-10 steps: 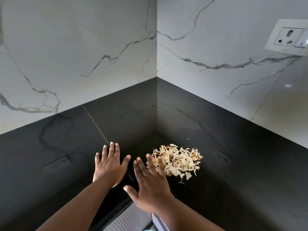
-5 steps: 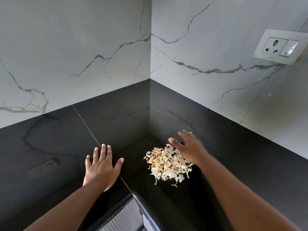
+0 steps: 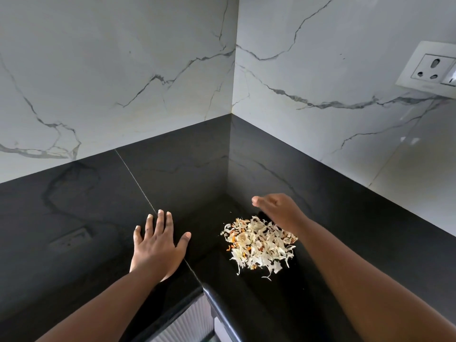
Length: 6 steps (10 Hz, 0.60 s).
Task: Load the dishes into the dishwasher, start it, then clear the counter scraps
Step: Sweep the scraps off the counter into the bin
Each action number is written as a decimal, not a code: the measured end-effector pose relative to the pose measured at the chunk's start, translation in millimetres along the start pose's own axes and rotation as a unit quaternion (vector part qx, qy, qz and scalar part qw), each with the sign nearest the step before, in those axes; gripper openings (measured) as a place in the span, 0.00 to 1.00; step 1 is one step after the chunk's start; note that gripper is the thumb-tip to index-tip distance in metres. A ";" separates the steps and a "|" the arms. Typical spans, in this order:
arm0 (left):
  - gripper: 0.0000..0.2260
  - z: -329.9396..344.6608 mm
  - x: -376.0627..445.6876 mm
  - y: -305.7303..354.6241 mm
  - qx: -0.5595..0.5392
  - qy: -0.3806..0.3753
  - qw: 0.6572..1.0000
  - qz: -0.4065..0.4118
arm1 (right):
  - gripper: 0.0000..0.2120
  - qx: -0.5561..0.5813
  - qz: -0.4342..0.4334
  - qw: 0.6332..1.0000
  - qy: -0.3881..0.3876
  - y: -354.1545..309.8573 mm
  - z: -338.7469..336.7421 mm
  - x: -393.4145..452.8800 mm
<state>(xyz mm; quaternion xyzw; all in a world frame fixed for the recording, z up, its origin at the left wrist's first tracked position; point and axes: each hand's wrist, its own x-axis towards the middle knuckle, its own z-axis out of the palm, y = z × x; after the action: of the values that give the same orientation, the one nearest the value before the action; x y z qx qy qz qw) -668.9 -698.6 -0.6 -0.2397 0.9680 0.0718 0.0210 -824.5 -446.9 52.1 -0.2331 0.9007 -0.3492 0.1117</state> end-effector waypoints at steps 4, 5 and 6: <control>0.35 -0.5 0.8 0.2 0.009 -0.004 1.000 -0.002 | 0.21 -0.318 -0.085 0.944 -0.010 -66.4 76.7 -27.6; 0.35 -0.1 0.6 -0.3 0.007 -0.001 1.000 -0.001 | 0.21 -0.300 -0.099 0.948 0.022 -56.3 55.1 -43.7; 0.35 -0.5 0.3 -0.6 0.005 -0.002 1.000 0.001 | 0.27 -0.215 -0.055 0.972 0.078 -36.0 30.6 -53.2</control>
<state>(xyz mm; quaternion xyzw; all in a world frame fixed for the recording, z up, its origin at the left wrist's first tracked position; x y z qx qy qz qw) -668.8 -699.3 -0.2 -0.2386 0.9685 0.0670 0.0237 -755.0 -461.3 56.3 -0.2732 0.9463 -0.1700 -0.0313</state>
